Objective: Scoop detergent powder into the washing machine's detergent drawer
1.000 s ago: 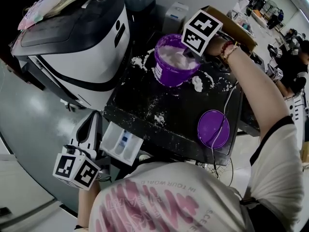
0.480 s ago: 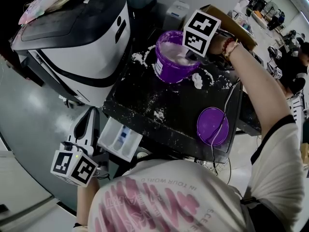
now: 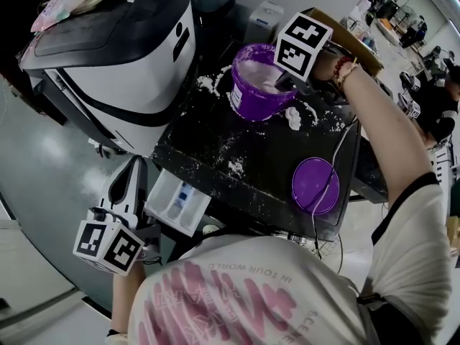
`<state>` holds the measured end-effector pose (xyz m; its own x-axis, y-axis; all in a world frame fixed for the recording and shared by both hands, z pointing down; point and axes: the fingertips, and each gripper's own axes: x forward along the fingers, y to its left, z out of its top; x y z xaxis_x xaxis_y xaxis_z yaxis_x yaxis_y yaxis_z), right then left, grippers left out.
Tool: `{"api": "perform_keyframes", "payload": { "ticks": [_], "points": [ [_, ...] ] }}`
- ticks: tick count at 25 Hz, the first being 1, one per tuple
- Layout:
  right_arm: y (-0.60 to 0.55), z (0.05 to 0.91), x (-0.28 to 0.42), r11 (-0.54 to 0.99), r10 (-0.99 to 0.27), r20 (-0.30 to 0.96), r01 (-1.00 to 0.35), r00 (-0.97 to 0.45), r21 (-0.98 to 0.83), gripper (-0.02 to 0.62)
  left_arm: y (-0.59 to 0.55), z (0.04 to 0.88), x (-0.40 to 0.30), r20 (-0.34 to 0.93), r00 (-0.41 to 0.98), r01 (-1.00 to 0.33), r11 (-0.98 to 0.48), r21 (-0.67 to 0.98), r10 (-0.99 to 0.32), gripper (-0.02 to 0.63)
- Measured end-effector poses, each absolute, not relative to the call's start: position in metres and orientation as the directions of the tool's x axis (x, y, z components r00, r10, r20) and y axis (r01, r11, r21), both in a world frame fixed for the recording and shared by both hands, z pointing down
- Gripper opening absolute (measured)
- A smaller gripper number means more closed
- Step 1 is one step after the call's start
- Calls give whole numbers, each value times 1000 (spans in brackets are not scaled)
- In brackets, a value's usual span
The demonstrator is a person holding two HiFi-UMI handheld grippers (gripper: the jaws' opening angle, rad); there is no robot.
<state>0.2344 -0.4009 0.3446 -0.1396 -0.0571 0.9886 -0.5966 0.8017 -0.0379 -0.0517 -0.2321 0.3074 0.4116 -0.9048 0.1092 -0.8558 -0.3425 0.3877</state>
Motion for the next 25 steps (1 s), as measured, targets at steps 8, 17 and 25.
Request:
{"api": "perform_keyframes", "payload": {
  "ticks": [8,17,25],
  "points": [
    [-398,344,232,732,-52,966,-668,-251,-135,5,-231,295,-57,82,382,-869,-328,370,-921,2],
    [-398,343,229,637,-77,937,-740,-341,-216,6,-232,291,-60,70,371,-873,-322,367,-926,2],
    [-400,339,222,614,-127,918,-757,-376,-225,6,-232,289,-54,62,382,-869,-336,363,-922,2]
  ]
}}
